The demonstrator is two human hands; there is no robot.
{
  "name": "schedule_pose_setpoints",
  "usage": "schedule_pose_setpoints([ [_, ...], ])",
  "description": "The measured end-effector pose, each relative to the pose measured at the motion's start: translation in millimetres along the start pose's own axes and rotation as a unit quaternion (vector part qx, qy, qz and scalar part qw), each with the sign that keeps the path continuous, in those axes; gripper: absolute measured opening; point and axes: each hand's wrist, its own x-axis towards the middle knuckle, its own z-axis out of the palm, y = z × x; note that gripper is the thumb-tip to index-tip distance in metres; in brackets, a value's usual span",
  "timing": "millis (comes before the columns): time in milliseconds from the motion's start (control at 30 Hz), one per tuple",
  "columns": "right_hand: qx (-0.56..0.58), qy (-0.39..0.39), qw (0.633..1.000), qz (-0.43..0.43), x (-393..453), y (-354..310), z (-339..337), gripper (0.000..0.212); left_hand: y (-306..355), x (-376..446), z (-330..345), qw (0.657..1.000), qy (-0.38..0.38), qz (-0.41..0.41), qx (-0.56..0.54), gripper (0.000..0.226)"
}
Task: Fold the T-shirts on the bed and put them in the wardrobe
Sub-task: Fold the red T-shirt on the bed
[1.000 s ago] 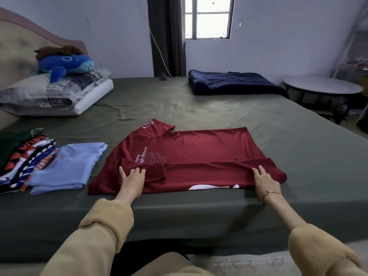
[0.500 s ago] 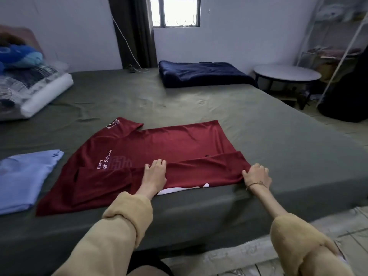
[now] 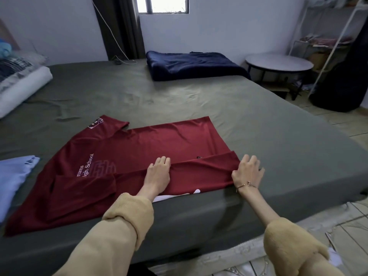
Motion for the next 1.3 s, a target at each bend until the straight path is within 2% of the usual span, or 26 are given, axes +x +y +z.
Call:
schedule_pose_setpoints([
  [100, -0.036, 0.005, 0.997, -0.062, 6.0, -17.2, 8.0, 0.024, -2.9, 9.3, 3.8, 1.0, 0.008, 0.001, -0.018, 0.026],
  [267, -0.06, -0.03, 0.988, -0.14, 25.5, -46.7, 20.8, 0.024, -12.1, 35.3, 6.8, 1.0, 0.01, 0.001, -0.019, 0.026],
  [433, -0.039, -0.03, 0.974, -0.219, 61.3, -87.3, 33.1, 0.021, -48.7, 76.0, 8.3, 1.0, -0.008, -0.021, 0.007, 0.031],
  [633, -0.044, -0.08, 0.944, -0.316, 106.6, -155.9, 58.5, 0.045, -116.6, 110.6, 7.6, 0.991, -0.054, -0.1, 0.074, 0.037],
  [800, -0.026, -0.133, 0.928, -0.346, 152.8, -197.6, 75.0, 0.054, -174.0, 127.9, 5.0, 0.977, -0.103, -0.13, 0.132, 0.064],
  [933, 0.008, -0.173, 0.928, -0.329, 176.3, -213.0, 80.1, 0.054, -198.5, 136.0, 4.9, 0.967, -0.137, -0.055, 0.207, 0.079],
  [1000, -0.009, -0.168, 0.925, -0.34, 180.2, -214.8, 78.9, 0.056, -199.7, 141.5, 1.7, 0.958, -0.138, -0.027, 0.252, 0.078],
  [1067, -0.071, -0.13, 0.92, -0.364, 180.9, -213.6, 75.9, 0.053, -199.5, 144.1, -3.2, 0.947, -0.134, -0.027, 0.289, 0.072],
  [1133, -0.118, -0.089, 0.912, -0.384, 179.7, -209.4, 72.5, 0.037, -202.9, 142.3, -8.8, 0.942, -0.127, -0.034, 0.31, 0.058],
  [1200, -0.127, -0.075, 0.91, -0.387, 177.1, -200.9, 67.9, 0.026, -206.6, 137.3, -17.7, 0.935, -0.126, -0.041, 0.329, 0.049],
  [1300, -0.095, -0.097, 0.921, -0.366, 169.4, -182.8, 60.7, 0.018, -214.0, 124.5, -28.1, 0.925, -0.108, -0.038, 0.363, 0.045],
])
